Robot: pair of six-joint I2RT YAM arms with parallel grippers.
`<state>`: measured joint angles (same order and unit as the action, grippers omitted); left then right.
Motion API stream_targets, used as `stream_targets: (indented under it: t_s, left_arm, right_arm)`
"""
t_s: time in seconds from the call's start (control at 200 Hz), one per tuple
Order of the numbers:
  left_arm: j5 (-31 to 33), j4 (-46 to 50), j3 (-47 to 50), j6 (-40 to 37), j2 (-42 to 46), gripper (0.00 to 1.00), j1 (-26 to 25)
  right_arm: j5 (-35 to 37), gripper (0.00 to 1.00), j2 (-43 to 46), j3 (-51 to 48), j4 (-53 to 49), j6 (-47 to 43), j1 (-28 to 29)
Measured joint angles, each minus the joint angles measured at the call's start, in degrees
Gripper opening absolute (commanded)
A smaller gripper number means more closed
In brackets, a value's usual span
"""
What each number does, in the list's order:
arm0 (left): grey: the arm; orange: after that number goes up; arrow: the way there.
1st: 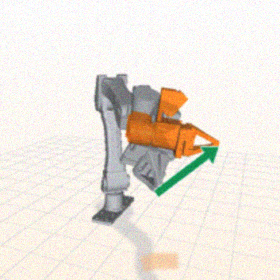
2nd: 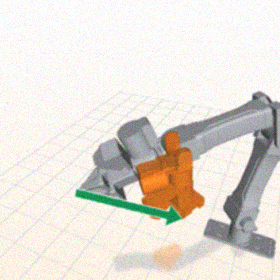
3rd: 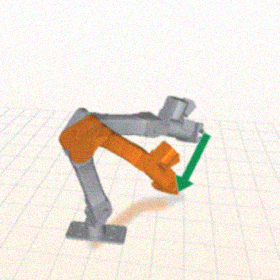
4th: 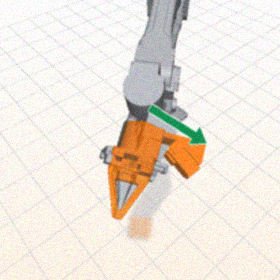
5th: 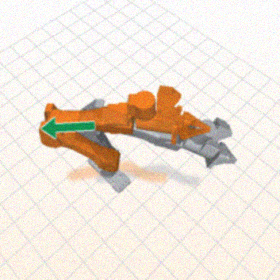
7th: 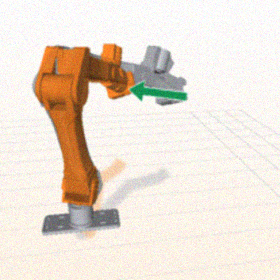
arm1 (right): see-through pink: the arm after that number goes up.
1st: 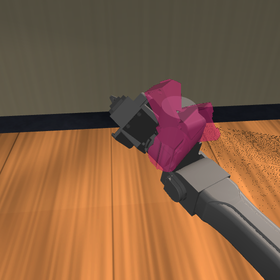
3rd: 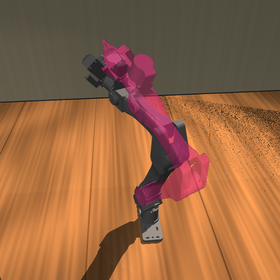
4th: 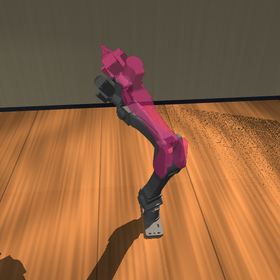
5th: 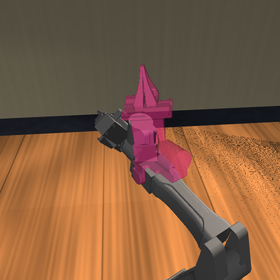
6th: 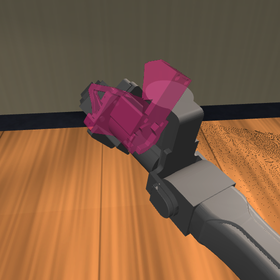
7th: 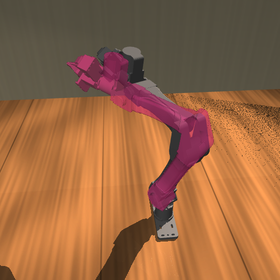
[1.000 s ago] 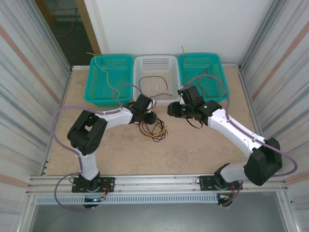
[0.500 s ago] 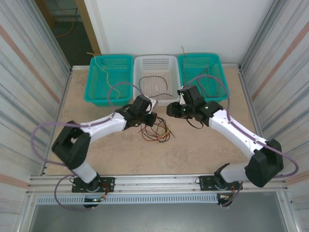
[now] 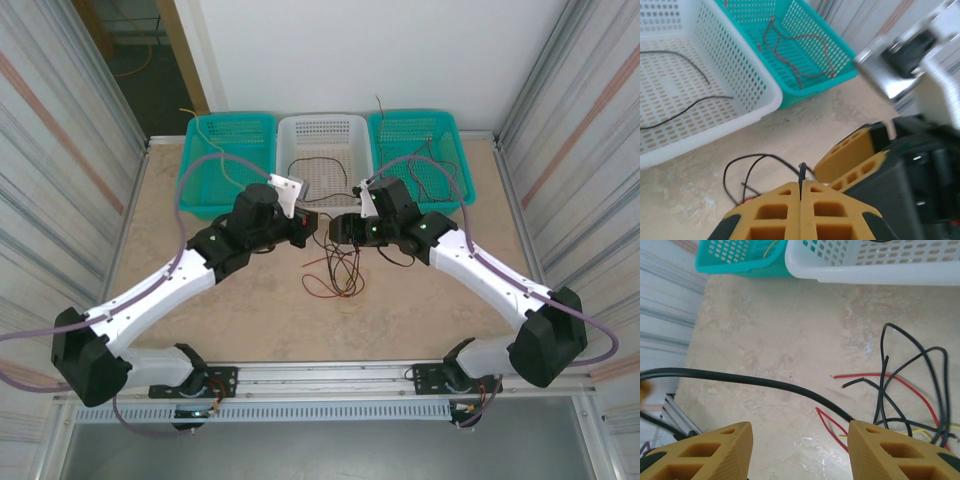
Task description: Untangle the cables
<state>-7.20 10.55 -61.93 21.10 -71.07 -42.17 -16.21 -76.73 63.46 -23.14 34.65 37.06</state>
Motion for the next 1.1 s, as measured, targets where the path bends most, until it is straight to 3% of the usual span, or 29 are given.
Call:
stream_targets:
  t_s: [0.391,0.626,1.102]
  left_arm:
    - [-6.8,-1.5,-6.1,3.3,9.2,0.0,4.2]
    - [-7.0,-5.1,-6.3,7.7,13.2,0.0,8.8]
    - [-4.1,-2.3,-16.2,6.5,10.9,0.0,9.2]
  right_arm:
    - [-1.7,0.46,-1.9,-2.6,2.8,-0.4,0.6]
    - [-1.9,0.46,-4.0,-6.5,3.9,-0.4,2.8]
    - [1.5,0.39,-9.5,-6.7,4.0,0.8,6.9]
